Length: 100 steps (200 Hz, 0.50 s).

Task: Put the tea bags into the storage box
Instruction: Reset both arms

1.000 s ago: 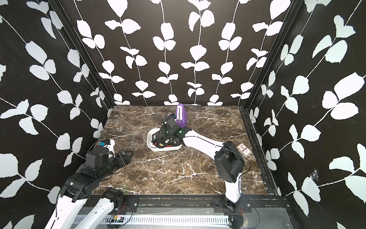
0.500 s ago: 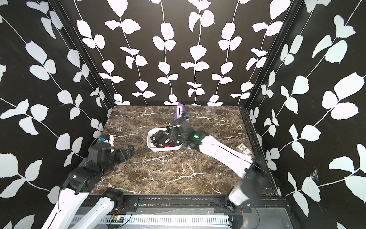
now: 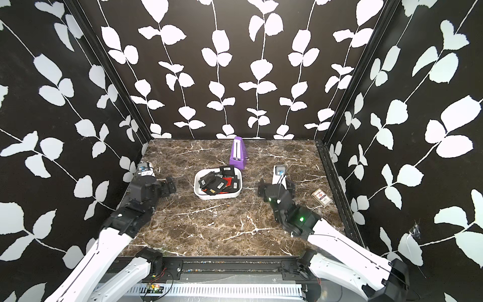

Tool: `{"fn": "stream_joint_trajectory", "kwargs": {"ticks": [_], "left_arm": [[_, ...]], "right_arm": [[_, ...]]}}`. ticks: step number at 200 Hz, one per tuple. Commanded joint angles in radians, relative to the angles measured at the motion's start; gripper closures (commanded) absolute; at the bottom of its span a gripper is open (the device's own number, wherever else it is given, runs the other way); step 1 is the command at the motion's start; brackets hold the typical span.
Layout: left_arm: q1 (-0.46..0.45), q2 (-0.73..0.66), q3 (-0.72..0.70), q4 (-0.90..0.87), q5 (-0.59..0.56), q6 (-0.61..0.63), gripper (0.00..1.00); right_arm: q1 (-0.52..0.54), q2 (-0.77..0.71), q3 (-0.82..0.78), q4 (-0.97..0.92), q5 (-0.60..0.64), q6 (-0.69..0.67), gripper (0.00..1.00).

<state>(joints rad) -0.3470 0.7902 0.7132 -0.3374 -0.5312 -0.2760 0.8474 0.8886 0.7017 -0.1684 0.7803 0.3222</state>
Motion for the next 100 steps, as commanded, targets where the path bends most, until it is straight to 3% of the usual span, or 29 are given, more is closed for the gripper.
{"fn": "stream_joint_trajectory", "kwargs": {"ticks": [1,38,64,100], "left_arm": [[0.040,0.074,-0.085,0.270,-0.097,0.157,0.01],[0.151,0.279,-0.109,0.384,-0.066,0.254,0.01],[0.195,0.364,-0.173,0.546,-0.031,0.294,0.01],[0.220,0.457,-0.248,0.710,0.021,0.329,0.01]], "right_arm": [[-0.028,-0.007,-0.120,0.240,0.219,-0.290,0.01],[-0.227,-0.006,-0.264,0.377,0.123,-0.354,0.01],[-0.409,0.011,-0.341,0.429,-0.023,-0.294,0.01],[-0.568,0.076,-0.450,0.626,-0.193,-0.235,0.01]]}}
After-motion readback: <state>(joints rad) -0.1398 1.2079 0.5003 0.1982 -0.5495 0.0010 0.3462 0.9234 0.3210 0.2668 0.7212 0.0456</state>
